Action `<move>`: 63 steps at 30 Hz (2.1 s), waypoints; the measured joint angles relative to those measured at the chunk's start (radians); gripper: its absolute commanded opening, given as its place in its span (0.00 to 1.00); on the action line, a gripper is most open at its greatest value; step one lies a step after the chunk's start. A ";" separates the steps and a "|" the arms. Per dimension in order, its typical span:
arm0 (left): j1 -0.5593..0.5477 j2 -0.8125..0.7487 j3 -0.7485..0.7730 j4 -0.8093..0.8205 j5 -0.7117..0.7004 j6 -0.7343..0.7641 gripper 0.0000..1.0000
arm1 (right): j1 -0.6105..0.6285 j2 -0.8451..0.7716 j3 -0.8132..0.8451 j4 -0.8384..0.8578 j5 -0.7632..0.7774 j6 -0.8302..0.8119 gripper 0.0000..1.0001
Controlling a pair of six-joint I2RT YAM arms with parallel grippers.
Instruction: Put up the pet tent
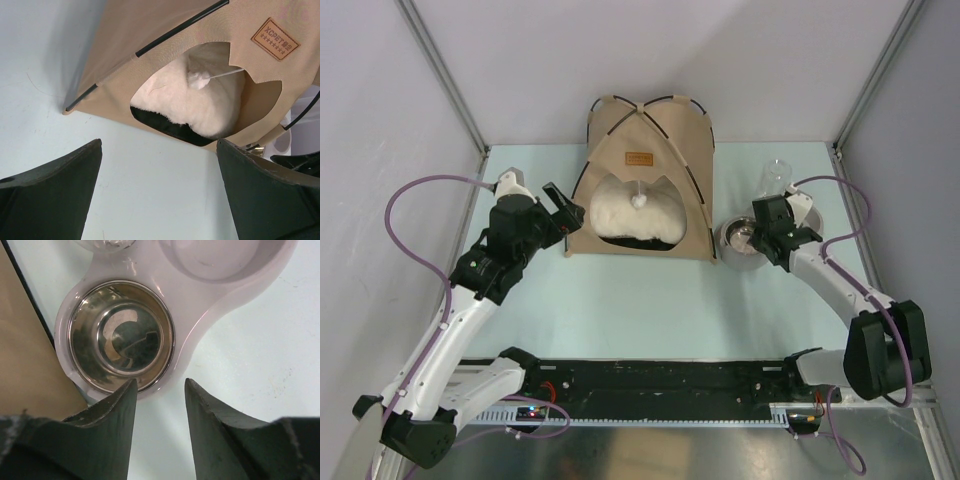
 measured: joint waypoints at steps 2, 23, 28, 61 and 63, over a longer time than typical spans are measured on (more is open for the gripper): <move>0.000 0.000 0.000 0.000 0.000 0.000 1.00 | 0.005 -0.015 0.000 -0.010 0.000 0.000 0.49; 0.002 0.000 0.000 0.000 0.000 0.000 1.00 | 0.171 0.075 -0.020 -0.043 -0.064 0.022 0.55; 0.005 0.000 0.000 0.000 0.000 -0.007 1.00 | 0.169 0.137 -0.021 -0.018 -0.096 0.021 0.55; 0.040 -0.077 -0.090 -0.002 0.025 -0.016 0.98 | -0.040 0.458 0.178 0.221 -0.114 -0.107 0.54; 0.042 -0.093 -0.101 -0.002 0.030 -0.014 0.98 | -0.043 0.475 0.205 0.228 -0.119 -0.126 0.54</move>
